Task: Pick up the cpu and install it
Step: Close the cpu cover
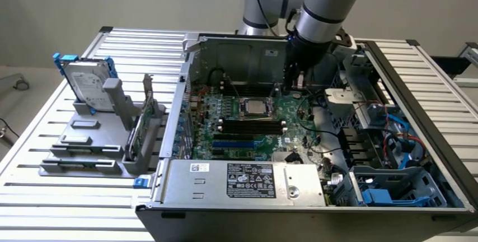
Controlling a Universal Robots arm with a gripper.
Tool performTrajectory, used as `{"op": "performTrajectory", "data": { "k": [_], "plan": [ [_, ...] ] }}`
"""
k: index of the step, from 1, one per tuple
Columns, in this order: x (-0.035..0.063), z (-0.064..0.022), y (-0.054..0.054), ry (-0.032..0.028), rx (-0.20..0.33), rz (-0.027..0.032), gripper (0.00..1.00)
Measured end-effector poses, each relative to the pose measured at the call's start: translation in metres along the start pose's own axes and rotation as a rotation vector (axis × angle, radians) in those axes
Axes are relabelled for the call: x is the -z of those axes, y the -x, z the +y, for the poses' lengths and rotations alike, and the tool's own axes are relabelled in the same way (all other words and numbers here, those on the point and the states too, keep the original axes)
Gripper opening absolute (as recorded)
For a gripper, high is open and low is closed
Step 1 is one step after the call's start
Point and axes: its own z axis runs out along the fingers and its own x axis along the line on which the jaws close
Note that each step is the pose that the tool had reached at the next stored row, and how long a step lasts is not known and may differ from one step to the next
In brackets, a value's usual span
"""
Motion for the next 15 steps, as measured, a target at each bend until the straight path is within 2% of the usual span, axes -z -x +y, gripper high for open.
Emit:
{"op": "performTrajectory", "data": {
  "k": [4, 15],
  "plan": [
    [-0.0013, -0.0044, 0.004, -0.0244, -0.004, -0.0023, 0.11],
    [-0.0089, -0.0191, 0.013, -0.0724, -0.009, -0.009, 0.11]
  ]
}}
